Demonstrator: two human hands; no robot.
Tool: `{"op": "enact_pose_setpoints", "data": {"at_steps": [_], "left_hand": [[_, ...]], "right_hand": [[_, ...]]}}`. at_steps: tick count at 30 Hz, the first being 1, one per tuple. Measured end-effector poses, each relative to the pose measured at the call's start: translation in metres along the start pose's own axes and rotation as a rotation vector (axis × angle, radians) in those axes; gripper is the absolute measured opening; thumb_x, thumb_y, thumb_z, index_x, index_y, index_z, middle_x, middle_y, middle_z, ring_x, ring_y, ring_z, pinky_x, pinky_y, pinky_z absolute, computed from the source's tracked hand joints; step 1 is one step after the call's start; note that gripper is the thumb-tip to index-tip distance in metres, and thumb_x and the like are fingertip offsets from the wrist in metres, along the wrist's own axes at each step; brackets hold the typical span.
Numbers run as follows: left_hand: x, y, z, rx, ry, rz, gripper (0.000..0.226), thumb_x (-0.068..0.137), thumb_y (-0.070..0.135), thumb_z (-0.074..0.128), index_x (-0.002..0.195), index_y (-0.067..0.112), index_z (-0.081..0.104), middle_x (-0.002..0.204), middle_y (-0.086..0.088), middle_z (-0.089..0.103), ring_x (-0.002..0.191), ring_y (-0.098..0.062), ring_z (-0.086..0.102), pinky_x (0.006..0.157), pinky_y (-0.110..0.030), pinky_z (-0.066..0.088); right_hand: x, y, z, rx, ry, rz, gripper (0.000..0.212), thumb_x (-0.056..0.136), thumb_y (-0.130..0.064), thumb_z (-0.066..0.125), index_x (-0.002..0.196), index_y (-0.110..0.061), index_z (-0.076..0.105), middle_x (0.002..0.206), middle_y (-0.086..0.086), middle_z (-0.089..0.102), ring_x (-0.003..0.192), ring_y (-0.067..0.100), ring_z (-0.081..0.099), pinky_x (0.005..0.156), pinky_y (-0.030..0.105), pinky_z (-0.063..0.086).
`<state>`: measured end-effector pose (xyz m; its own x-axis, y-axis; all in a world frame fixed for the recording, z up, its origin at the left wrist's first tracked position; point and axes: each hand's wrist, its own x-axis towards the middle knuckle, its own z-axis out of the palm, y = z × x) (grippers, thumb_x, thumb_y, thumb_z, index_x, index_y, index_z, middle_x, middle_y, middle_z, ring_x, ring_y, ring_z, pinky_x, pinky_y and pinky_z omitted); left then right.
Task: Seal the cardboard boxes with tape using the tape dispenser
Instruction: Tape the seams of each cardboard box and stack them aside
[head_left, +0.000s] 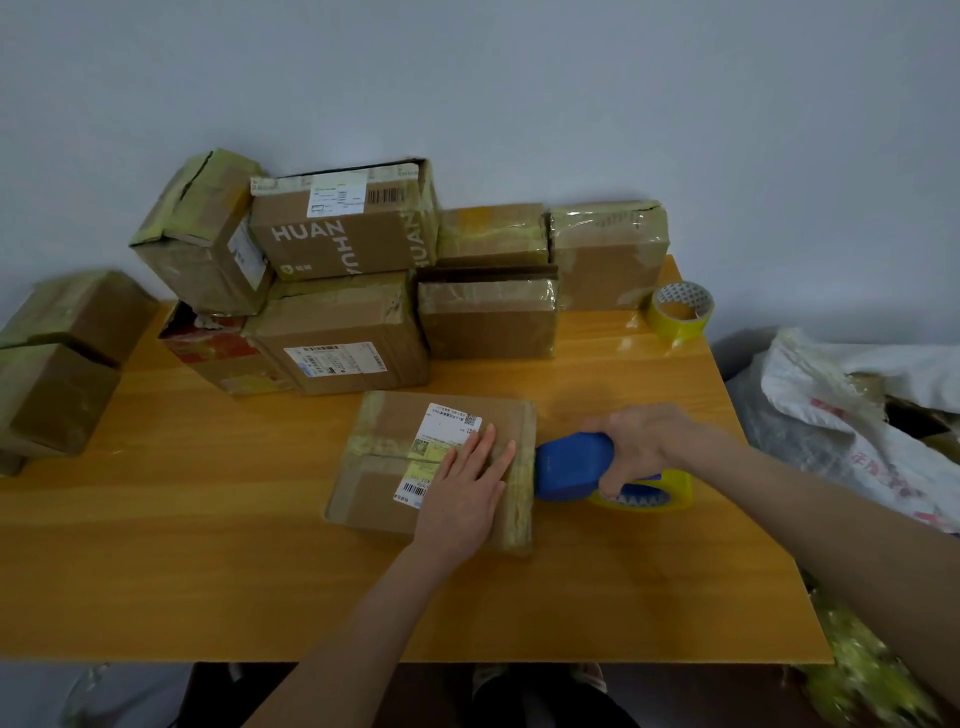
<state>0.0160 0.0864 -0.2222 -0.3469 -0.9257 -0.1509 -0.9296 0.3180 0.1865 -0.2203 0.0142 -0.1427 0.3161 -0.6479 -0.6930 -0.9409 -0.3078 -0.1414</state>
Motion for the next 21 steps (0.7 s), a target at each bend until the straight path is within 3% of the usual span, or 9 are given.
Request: {"op": "enact_pose_setpoints", "data": {"at_steps": [4, 7, 9, 11, 14, 17, 21], "left_hand": [[-0.002, 0.000, 0.002, -0.008, 0.006, 0.018, 0.061, 0.087, 0.047, -0.012, 0.146, 0.035, -0.004, 0.157, 0.007, -0.013, 0.142, -0.009, -0.017, 0.115, -0.028, -0.011], [-0.002, -0.002, 0.002, -0.031, 0.015, 0.012, 0.062, 0.088, 0.047, -0.010, 0.148, 0.033, -0.001, 0.157, 0.007, -0.011, 0.143, -0.009, -0.016, 0.117, -0.029, -0.009], [-0.003, -0.002, 0.003, -0.035, 0.008, 0.000, 0.064, 0.088, 0.049, -0.011, 0.149, 0.032, -0.001, 0.156, 0.007, -0.012, 0.143, -0.010, -0.017, 0.121, -0.033, -0.003], [-0.004, 0.004, 0.003, -0.035, -0.014, -0.018, 0.073, 0.084, 0.059, -0.019, 0.149, 0.029, -0.005, 0.155, 0.005, -0.016, 0.143, -0.012, -0.020, 0.122, -0.039, -0.001], [-0.004, 0.018, -0.004, -0.010, -0.049, -0.036, 0.091, 0.069, 0.071, -0.034, 0.146, 0.025, -0.016, 0.153, 0.002, -0.025, 0.142, -0.018, -0.026, 0.118, -0.041, -0.014], [-0.006, 0.027, -0.007, -0.017, -0.061, -0.005, 0.091, 0.071, 0.074, -0.026, 0.147, 0.024, -0.017, 0.154, 0.004, -0.024, 0.143, -0.017, -0.025, 0.116, -0.042, -0.017], [-0.006, 0.025, 0.001, 0.005, -0.059, 0.033, 0.087, 0.075, 0.073, -0.022, 0.148, 0.027, -0.016, 0.157, 0.005, -0.020, 0.144, -0.018, -0.023, 0.114, -0.040, -0.020]], "right_hand": [[0.004, 0.004, -0.002, 0.084, 0.015, 0.095, 0.076, 0.066, -0.057, 0.067, 0.135, -0.035, 0.044, 0.090, -0.012, 0.053, 0.092, 0.019, 0.054, 0.071, 0.033, 0.048], [0.000, 0.019, -0.006, 0.214, 0.117, 0.139, 0.069, 0.056, -0.056, 0.065, 0.120, -0.032, 0.054, 0.095, -0.006, 0.063, 0.087, 0.019, 0.060, 0.074, 0.037, 0.053], [-0.006, 0.028, -0.008, 0.405, 0.216, 0.131, 0.047, 0.061, -0.049, 0.071, 0.103, -0.031, 0.059, 0.090, -0.004, 0.065, 0.083, 0.019, 0.061, 0.070, 0.037, 0.051], [-0.007, 0.035, -0.002, 0.663, 0.346, 0.139, 0.035, 0.068, -0.037, 0.076, 0.099, -0.028, 0.061, 0.093, -0.002, 0.065, 0.085, 0.020, 0.061, 0.070, 0.036, 0.049], [-0.004, 0.033, 0.017, 1.079, 0.505, 0.190, 0.040, 0.076, -0.026, 0.079, 0.111, -0.017, 0.061, 0.095, 0.001, 0.061, 0.081, 0.018, 0.058, 0.062, 0.028, 0.046], [0.003, 0.028, 0.037, 1.390, 0.529, 0.271, 0.041, 0.082, -0.025, 0.074, 0.118, -0.015, 0.058, 0.096, 0.002, 0.058, 0.078, 0.016, 0.056, 0.060, 0.028, 0.042], [0.011, 0.032, 0.058, 1.667, 0.449, 0.361, 0.052, 0.080, -0.032, 0.075, 0.126, -0.018, 0.058, 0.111, 0.011, 0.063, 0.091, 0.030, 0.060, 0.077, 0.044, 0.050]]}}
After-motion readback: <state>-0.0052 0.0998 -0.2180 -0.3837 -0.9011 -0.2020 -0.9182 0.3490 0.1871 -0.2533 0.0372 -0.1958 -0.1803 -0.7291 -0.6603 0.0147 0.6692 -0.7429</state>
